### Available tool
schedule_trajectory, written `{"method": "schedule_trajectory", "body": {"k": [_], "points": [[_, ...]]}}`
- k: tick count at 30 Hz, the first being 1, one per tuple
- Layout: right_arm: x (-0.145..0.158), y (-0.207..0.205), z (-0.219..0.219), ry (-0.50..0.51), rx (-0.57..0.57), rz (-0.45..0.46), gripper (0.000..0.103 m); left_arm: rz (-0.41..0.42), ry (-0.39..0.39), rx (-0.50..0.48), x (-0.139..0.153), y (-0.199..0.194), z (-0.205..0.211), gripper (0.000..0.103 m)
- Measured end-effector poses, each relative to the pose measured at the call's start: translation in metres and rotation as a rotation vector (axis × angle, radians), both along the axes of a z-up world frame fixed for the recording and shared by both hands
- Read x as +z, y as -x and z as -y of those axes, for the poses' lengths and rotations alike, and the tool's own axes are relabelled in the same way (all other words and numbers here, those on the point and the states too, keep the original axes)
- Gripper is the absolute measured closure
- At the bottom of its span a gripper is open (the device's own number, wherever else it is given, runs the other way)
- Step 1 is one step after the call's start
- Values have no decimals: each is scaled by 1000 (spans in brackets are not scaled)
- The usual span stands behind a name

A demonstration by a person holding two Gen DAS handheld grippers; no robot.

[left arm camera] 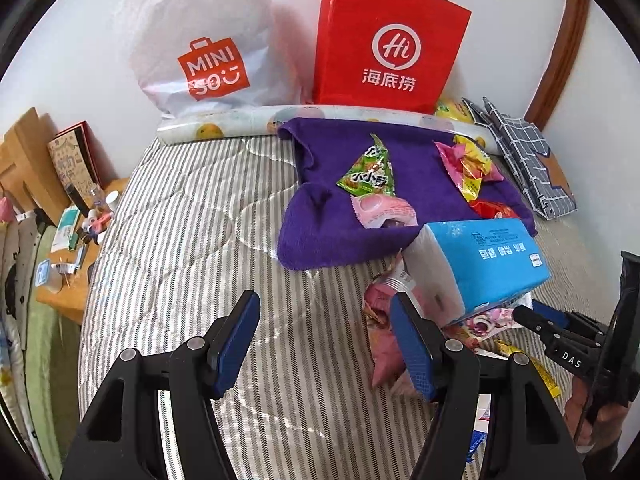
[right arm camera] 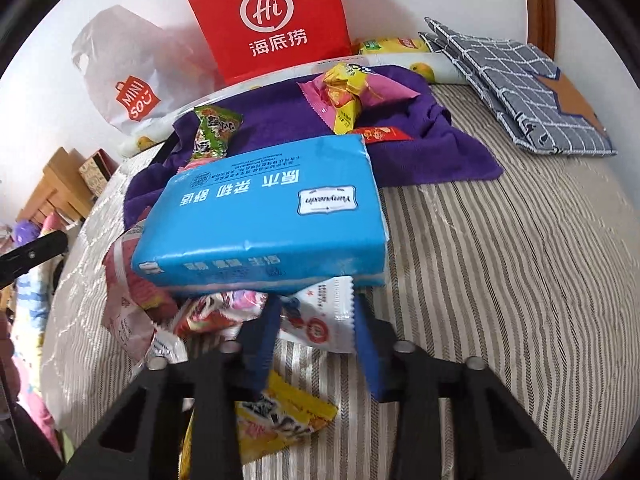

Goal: Organize snacks
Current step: 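Move both open tools back toward the snack pile beside the tissue pack, then grasp the pink bear ice-pop packet with the right tool while the left tool grasps a maroon chip bag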

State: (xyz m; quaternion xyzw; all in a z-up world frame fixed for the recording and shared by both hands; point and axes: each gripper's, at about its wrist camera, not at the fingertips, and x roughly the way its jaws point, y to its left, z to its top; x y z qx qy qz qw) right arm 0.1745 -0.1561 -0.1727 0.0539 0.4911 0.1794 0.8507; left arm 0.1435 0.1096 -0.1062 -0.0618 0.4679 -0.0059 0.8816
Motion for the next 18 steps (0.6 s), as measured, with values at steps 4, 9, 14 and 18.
{"method": "schedule_trajectory", "body": {"k": [4,9,14,18], "points": [[0,8,3,3,26,-3,88,0,3,-1,1,0,4,36],[6,21,8,24,55,11,86,-3,-6,-8,0,1,10,36],[20,27,7,8,71,53,76,-8,-8,-12,-2,1,14,36],[31,24,-6,46,106,109,72,-16,-19,-18,-4,0,16,36]]}}
